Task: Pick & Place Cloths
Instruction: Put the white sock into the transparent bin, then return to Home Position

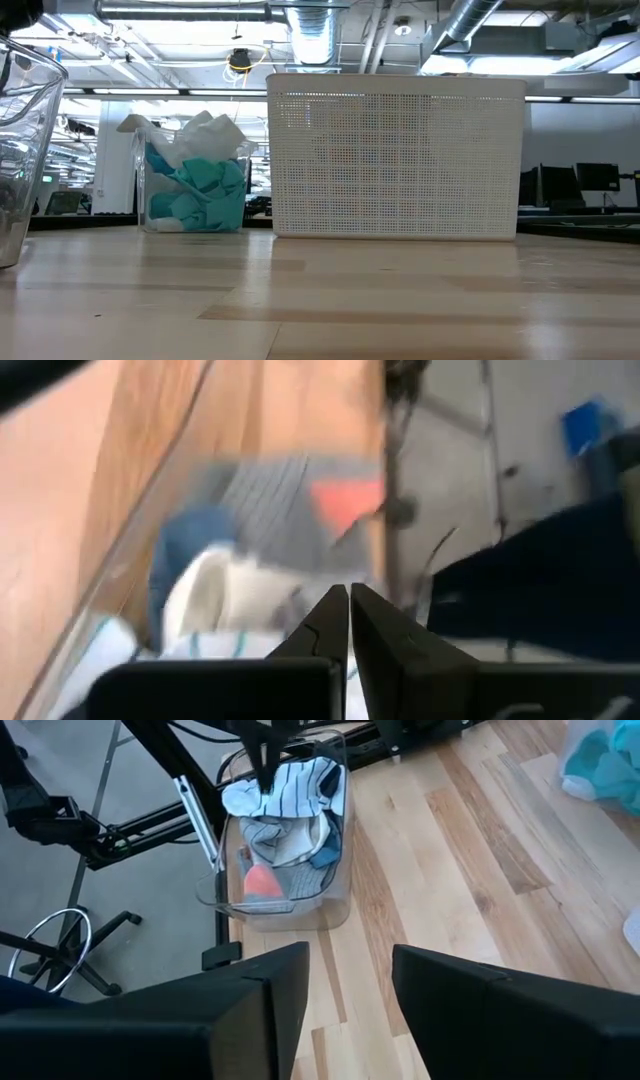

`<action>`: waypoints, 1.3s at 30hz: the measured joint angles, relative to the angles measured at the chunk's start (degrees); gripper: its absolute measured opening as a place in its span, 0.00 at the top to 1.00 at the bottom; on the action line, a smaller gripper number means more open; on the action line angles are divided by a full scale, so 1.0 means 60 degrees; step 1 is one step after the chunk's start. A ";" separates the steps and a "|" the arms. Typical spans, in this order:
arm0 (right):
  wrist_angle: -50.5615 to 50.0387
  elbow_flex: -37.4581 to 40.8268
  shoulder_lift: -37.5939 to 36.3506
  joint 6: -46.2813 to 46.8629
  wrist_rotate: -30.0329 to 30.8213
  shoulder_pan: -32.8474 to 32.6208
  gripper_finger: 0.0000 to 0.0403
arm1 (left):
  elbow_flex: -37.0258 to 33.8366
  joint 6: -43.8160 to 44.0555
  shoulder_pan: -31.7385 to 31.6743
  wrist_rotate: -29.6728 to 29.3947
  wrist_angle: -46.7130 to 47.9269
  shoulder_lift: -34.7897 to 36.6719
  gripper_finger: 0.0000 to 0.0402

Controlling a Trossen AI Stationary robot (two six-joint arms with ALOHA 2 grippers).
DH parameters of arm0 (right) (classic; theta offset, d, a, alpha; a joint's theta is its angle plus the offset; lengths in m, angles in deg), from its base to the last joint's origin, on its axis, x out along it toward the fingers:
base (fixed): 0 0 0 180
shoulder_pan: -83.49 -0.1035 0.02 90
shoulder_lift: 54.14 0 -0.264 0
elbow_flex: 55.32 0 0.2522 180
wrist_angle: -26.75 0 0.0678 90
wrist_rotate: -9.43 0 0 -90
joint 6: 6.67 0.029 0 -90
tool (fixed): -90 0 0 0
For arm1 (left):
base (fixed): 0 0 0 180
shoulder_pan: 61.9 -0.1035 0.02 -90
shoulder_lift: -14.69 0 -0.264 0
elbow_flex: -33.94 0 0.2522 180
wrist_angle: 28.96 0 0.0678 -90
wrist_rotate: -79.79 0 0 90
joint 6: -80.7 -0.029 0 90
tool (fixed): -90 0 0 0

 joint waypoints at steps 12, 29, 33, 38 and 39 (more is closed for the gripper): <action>-0.0318 -0.0007 0.0007 0.0044 0.0040 0.0000 0.65 | -0.1496 0.0219 0.0334 0.1563 -0.0812 -0.1404 1.00; -0.0392 -0.0007 0.0007 0.0067 0.0033 0.0007 0.67 | -0.1691 0.1002 -0.0427 0.1634 -0.0955 0.0395 1.00; -0.0162 -0.0007 0.0007 0.0062 0.0025 0.0059 0.66 | -0.1562 0.0992 -0.0649 0.1624 -0.0967 0.1752 1.00; 0.0977 -0.0137 -0.0382 -0.0336 -0.0370 0.0228 0.66 | -0.1559 0.0873 -0.0910 0.1553 -0.1298 0.3704 1.00; 0.1102 -0.0263 -0.0548 -0.0457 -0.0401 0.0258 0.66 | -0.1559 0.0675 -0.0962 0.1514 -0.1611 0.4121 1.00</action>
